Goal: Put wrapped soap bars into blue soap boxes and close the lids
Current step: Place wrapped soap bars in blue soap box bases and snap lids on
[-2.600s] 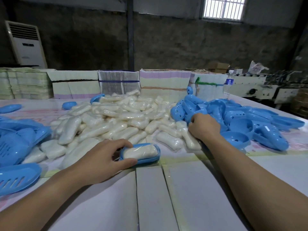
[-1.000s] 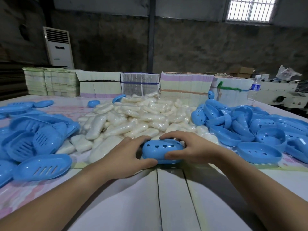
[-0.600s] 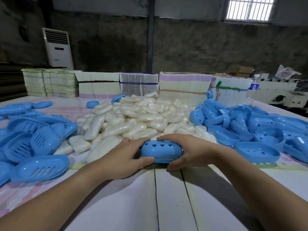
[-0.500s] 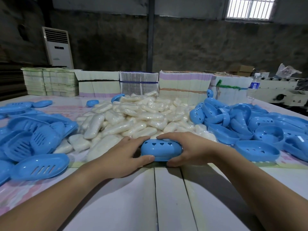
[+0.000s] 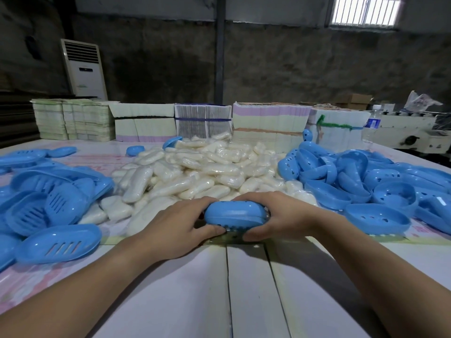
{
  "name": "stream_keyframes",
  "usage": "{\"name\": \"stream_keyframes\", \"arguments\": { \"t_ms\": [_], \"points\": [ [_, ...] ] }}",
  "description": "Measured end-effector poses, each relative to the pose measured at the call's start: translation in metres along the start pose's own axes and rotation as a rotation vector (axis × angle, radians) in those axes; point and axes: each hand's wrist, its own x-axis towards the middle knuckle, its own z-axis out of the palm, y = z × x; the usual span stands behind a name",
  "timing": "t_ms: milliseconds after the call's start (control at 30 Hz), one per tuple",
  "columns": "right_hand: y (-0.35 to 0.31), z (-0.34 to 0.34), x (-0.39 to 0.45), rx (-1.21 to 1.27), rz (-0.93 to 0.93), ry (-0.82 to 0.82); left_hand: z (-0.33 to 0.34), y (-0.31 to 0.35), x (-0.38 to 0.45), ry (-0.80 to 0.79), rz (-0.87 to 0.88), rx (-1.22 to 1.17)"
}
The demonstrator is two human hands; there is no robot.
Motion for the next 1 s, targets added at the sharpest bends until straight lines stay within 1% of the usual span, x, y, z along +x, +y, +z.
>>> {"name": "stream_keyframes", "arguments": {
  "t_ms": [200, 500, 633, 767, 1000],
  "points": [
    [0.0008, 0.0016, 0.0012, -0.088, -0.012, 0.071, 0.0002, -0.0010, -0.0004, 0.013, -0.001, -0.009],
    [-0.0058, 0.0004, -0.0011, -0.113, -0.035, 0.073, 0.0016, -0.0053, 0.0003, 0.032, 0.012, -0.038],
    [-0.0055, 0.0011, -0.0012, -0.082, -0.032, 0.072, 0.0015, -0.0064, 0.0000, 0.048, 0.016, -0.033],
    [-0.0047, -0.0004, -0.0003, -0.070, -0.069, 0.108, -0.0009, -0.0053, 0.0002, 0.074, 0.030, -0.032],
    [-0.0069, 0.0034, -0.0026, 0.134, -0.064, 0.045, -0.0039, -0.0010, -0.0044, 0.114, 0.104, 0.033]
  ]
}}
